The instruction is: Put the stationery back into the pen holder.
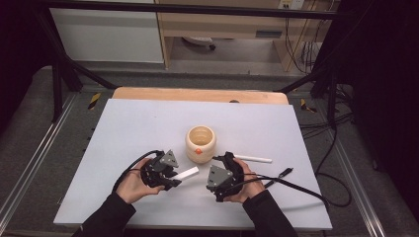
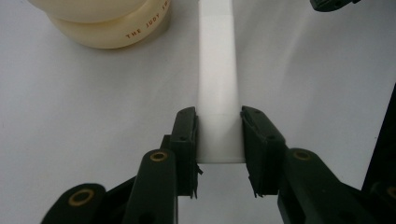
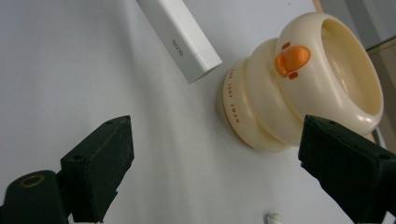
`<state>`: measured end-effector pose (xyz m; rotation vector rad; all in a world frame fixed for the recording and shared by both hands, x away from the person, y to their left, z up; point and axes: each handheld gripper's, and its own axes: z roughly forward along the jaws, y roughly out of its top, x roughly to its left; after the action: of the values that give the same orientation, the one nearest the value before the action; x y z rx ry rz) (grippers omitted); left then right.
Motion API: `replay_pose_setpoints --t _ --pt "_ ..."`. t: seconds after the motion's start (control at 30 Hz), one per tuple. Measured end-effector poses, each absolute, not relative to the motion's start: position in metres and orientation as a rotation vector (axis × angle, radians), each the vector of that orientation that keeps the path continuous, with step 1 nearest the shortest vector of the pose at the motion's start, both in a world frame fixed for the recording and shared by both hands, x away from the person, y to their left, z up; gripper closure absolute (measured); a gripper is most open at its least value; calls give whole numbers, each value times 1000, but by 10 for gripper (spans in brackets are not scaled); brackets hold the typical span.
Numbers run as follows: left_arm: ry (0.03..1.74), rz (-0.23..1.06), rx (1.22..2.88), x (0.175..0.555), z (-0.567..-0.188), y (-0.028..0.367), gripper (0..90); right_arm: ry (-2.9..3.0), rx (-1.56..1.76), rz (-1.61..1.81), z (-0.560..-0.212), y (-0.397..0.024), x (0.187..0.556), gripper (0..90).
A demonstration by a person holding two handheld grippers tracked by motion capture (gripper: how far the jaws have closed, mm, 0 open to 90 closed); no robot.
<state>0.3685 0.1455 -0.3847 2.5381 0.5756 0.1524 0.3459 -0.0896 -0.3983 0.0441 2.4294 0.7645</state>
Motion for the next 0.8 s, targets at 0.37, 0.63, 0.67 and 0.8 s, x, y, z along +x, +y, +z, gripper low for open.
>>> replay_pose_setpoints --t 0.37,0.63,0.67,0.8 --pt "575 141 2565 369 -378 133 670 2361 -107 758 -398 -82 341 167" --pt "581 144 2588 370 -374 124 670 2306 -228 710 -401 -79 340 261" --pt "584 140 2586 370 -373 122 669 2301 -239 707 -401 -78 340 272" --pt "589 133 2587 371 -371 115 669 2282 -263 665 -404 -77 340 304"
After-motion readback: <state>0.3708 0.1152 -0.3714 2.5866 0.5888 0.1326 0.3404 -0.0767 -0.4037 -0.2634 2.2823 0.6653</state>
